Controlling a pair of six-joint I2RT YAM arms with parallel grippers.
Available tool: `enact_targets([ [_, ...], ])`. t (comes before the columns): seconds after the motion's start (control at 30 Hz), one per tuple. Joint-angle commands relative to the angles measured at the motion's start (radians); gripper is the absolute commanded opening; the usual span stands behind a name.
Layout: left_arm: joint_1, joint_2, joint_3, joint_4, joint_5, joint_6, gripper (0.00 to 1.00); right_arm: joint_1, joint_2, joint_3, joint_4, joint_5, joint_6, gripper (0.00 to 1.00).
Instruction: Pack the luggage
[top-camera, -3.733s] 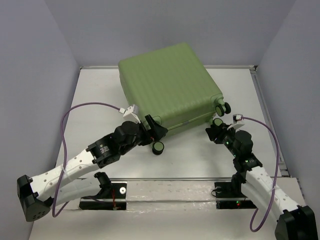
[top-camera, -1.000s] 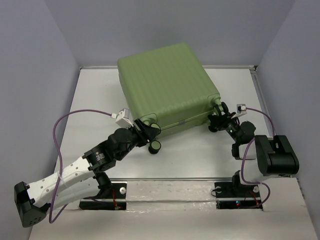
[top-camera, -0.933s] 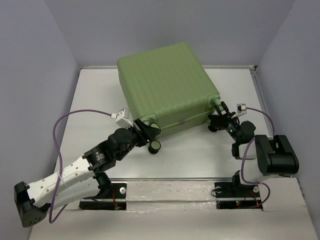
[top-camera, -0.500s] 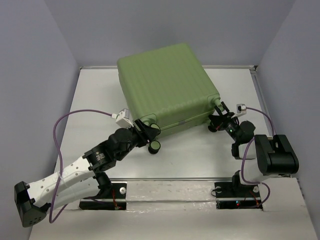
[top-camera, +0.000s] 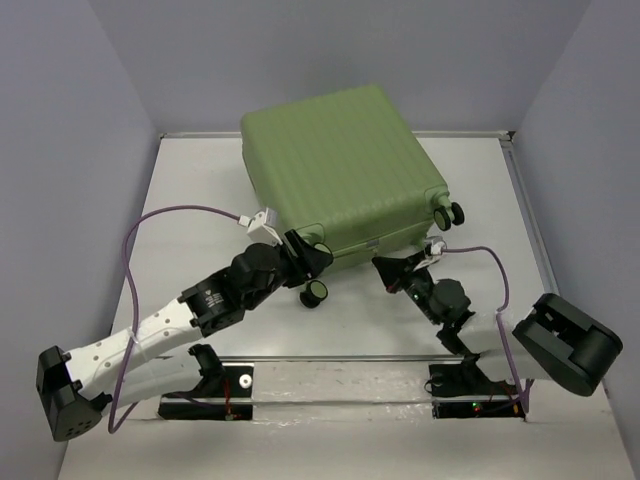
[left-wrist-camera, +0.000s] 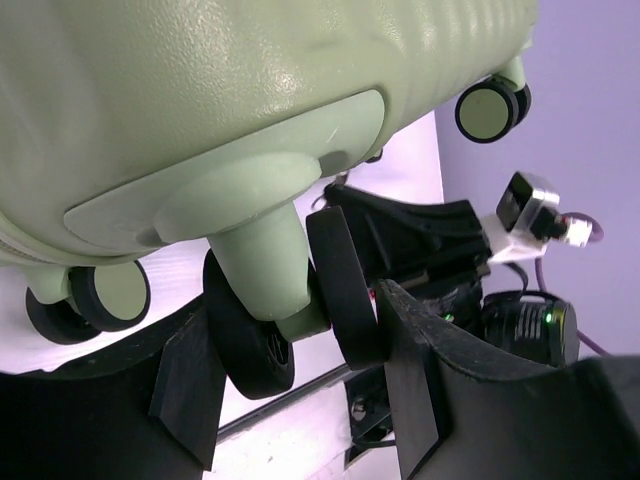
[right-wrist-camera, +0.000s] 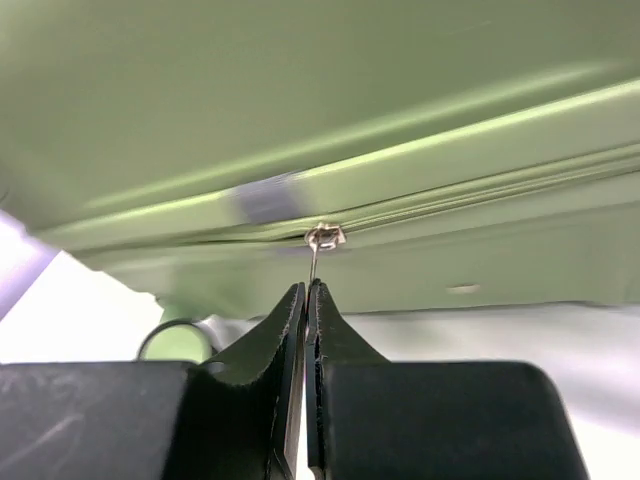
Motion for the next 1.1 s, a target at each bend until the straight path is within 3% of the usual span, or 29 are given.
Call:
enact_targets([
  [0.0,-0.007,0.039,0.16,0.51,0.059,0.101,0.06,0.293,-0.05,0.044,0.054,0.176,-0.12,0.07],
  [0.1,-0.007,0.076,0.17,0.533,0.091,0.094,0.06,0.458,0.001,0.161,-0.028,0.195,-0.151,0.07],
  [0.27,0.001,0.09,0.201,0.532,0.122,0.091,0.06,0.754,0.247,0.37,-0.063,0.205,-0.128,0.07],
  [0.47,0.008,0.076,0.2,0.529,0.168,0.034,0.06,0.811,0.501,0.599,0.142,0.063,-0.075,0.07],
  [0.67,0.005,0.035,0.132,0.569,0.181,-0.063,0.06,0.811,0.675,0.772,0.319,0.262,-0.111,0.07],
  [0.77,0.005,0.035,0.083,0.604,0.182,-0.087,0.06,0.802,0.704,0.773,0.369,0.32,-0.042,0.08],
  [0.8,0.005,0.032,0.078,0.606,0.181,-0.086,0.06,0.802,0.7,0.773,0.383,0.313,-0.042,0.12],
  [0.9,0.007,0.003,0.061,0.592,0.159,-0.068,0.06,0.802,0.632,0.646,0.386,0.322,-0.039,0.5],
  [0.93,0.007,-0.006,0.049,0.583,0.141,-0.054,0.06,0.813,0.603,0.545,0.365,0.384,-0.031,0.7],
  [1.03,0.008,-0.052,0.019,0.561,0.105,-0.054,0.08,0.813,0.464,0.403,0.284,0.457,0.015,0.82],
  [1.07,0.01,-0.065,-0.006,0.563,0.087,-0.066,0.16,0.813,0.428,0.334,0.226,0.472,0.026,0.84],
])
